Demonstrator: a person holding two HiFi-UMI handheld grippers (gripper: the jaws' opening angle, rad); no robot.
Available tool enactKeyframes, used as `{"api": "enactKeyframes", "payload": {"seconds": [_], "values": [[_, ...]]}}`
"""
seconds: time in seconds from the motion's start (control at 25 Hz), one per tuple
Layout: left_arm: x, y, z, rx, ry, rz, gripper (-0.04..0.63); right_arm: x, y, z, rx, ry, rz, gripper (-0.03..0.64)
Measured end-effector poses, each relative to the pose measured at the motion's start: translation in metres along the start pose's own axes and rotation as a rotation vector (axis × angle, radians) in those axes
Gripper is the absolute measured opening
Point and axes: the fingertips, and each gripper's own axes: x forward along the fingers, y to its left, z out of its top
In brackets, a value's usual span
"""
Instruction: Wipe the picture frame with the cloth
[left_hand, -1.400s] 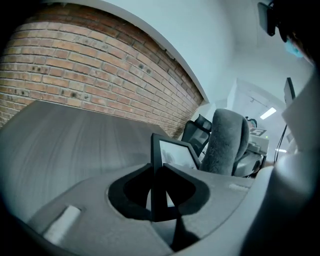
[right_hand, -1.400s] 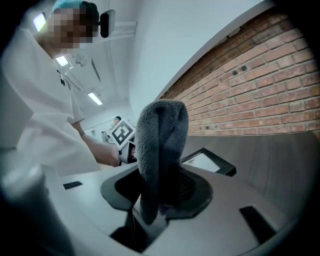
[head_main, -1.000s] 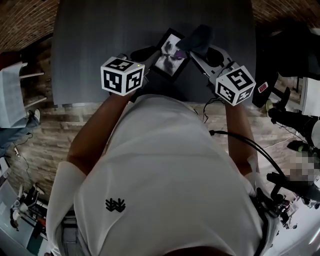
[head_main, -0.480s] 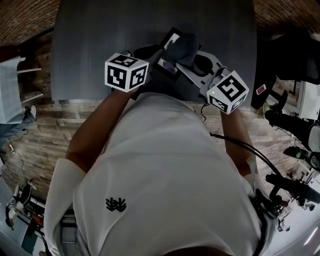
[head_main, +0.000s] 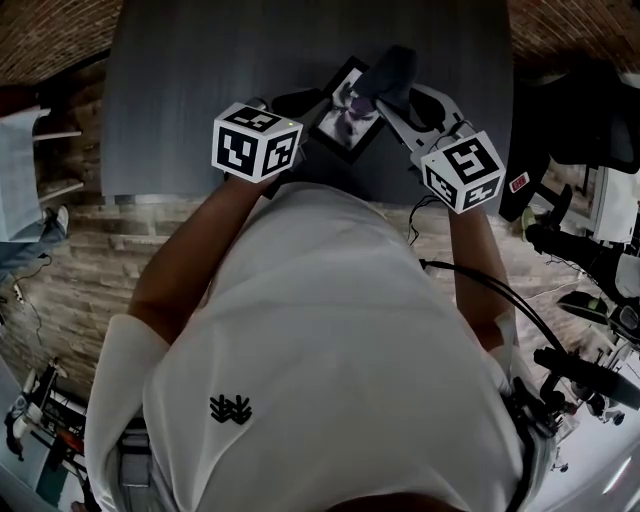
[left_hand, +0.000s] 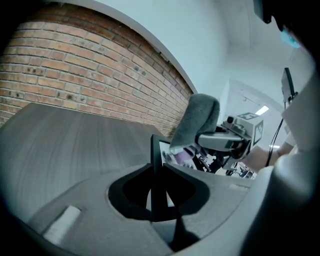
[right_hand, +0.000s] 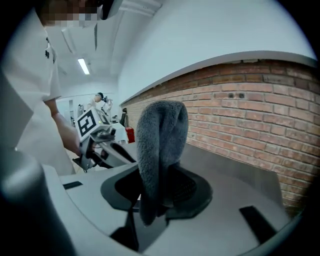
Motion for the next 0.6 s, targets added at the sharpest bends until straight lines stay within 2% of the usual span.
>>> {"api": "enactKeyframes", "payload": {"seconds": [0.16, 0.28, 0.44, 0.6], "values": [[0.000, -0.004, -0.003, 0.002, 0.004, -0.011, 0.075, -0.006, -0.017, 0.010, 0.014, -0.022, -0.063, 0.141], [0.001, -0.004, -0.007, 0.011, 0.015, -0.012, 0.075, -0.002, 0.002, 0.021, -0.001, -0.049, 0.005, 0.141], [0.001, -0.007, -0.009, 0.030, 0.028, -0.016, 0.075, 0.013, 0.038, 0.026, -0.051, -0.036, 0.122, 0.141], [0.000, -0.013, -0.009, 0.060, 0.043, -0.036, 0.075, 0.027, 0.038, 0.023, -0.079, -0.001, 0.103, 0.141]]}}
